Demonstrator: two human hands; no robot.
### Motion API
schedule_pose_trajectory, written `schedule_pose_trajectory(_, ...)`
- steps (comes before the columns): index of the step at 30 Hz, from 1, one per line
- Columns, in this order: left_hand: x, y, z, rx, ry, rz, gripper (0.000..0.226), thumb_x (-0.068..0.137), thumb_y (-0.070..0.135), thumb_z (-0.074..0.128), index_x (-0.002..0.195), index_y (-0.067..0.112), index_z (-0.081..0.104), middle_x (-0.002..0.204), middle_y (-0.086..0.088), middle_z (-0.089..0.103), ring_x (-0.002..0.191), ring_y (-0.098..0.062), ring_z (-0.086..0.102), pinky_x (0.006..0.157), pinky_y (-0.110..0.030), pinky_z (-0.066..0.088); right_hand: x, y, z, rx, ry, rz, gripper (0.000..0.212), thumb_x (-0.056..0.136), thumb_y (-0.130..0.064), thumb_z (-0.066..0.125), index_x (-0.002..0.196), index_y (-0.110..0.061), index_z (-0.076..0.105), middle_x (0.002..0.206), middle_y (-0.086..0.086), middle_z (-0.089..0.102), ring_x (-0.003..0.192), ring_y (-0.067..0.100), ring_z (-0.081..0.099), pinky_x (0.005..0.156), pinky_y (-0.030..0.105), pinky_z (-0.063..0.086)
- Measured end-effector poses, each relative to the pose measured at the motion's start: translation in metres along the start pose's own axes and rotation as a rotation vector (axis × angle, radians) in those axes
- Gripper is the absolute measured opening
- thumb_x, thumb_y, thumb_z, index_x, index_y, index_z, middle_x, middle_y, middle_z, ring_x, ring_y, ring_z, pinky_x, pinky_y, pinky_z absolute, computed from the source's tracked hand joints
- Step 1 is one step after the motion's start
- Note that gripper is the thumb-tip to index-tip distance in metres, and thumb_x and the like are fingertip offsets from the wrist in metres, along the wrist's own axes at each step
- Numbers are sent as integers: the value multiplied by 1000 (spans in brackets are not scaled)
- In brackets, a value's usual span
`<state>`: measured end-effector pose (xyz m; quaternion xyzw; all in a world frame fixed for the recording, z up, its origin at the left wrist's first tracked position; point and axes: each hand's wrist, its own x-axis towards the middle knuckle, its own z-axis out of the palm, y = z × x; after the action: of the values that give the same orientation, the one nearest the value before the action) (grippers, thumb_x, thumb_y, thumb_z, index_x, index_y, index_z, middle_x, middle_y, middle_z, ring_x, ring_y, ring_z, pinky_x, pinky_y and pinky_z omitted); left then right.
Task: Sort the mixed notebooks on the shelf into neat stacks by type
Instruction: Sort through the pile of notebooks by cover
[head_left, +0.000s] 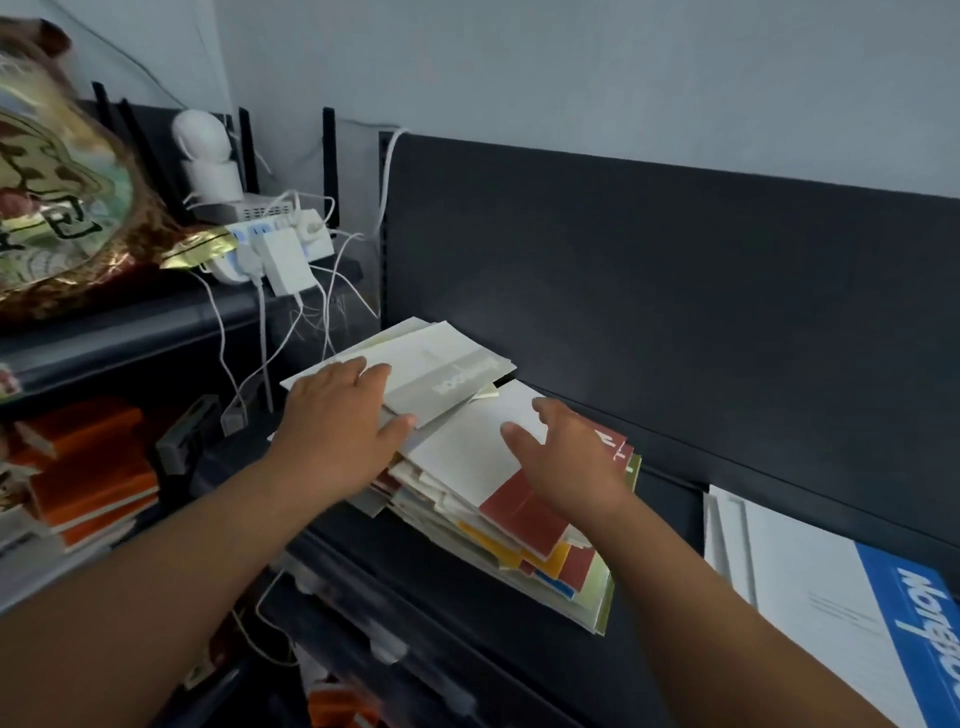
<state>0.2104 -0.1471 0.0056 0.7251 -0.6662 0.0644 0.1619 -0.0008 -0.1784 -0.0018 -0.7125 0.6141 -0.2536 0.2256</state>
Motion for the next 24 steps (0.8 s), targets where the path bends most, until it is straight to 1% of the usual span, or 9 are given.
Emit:
schedule_pose_trajectory(3,8,-5,0,14,13,-24,68,92,55,43,146,16,33,146,-7,41,134,-27,37,110,-43,30,1,-2,6,-19,-35,-25,64,98,-49,46,152,-19,29,155,3,37,139,24,39,109,38,35)
schedule_pose_trajectory(5,15,-10,-1,8,29,-16,66,92,55,43,144,15,36,139,-7,48,128,-27,43,106,-43,35,3,-7,11,-35,-47,-38,65,98,-50,46,152,-18,30,154,5,38,139,25,39,110,39,34)
schedule_pose_trajectory(7,13,-10,2,9,13,-23,65,92,55,43,143,15,36,139,-7,47,129,-28,42,106,-42,33,1,-6,16,-68,-82,-50,66,98,-51,45,152,-17,28,155,6,35,139,26,37,111,39,33)
schedule_pose_trajectory(11,28,-24,13,-4,-43,-28,69,93,56,41,148,15,29,149,-8,39,137,-26,36,111,-40,29,9,-15,32,-91,-131,-23,69,97,-51,44,153,-16,22,158,5,27,142,27,32,112,40,30)
schedule_pose_trajectory(15,65,-50,15,-86,-177,-55,67,94,58,39,145,15,31,145,-9,43,131,-28,43,104,-40,36,30,-40,57,-109,-130,84,76,93,-56,43,154,-19,19,158,1,23,139,28,36,110,44,34)
schedule_pose_trajectory(18,80,-60,19,-234,-322,-100,68,94,57,39,147,15,27,145,-10,44,128,-30,46,99,-38,40,36,-50,70,-155,-85,123,76,93,-57,43,152,-18,19,157,-1,23,138,28,36,109,43,34)
schedule_pose_trajectory(20,87,-62,23,-320,-371,-82,62,94,52,42,144,17,31,138,-8,50,121,-27,51,90,-34,42,38,-54,74,-173,-79,141,76,94,-56,43,154,-17,16,159,-2,18,142,26,29,112,41,30)
schedule_pose_trajectory(22,90,-60,25,-352,-368,-20,53,93,48,46,137,20,38,123,-3,58,107,-24,57,80,-32,45,39,-56,77,-188,-71,152,78,95,-55,42,155,-16,13,162,-2,13,146,25,23,115,41,26)
schedule_pose_trajectory(24,91,-59,26,-373,-331,25,49,93,44,49,135,21,40,114,-1,61,101,-23,59,80,-34,47,38,-56,80,-198,-70,171,78,96,-56,40,156,-16,10,164,-1,6,150,25,14,120,41,20)
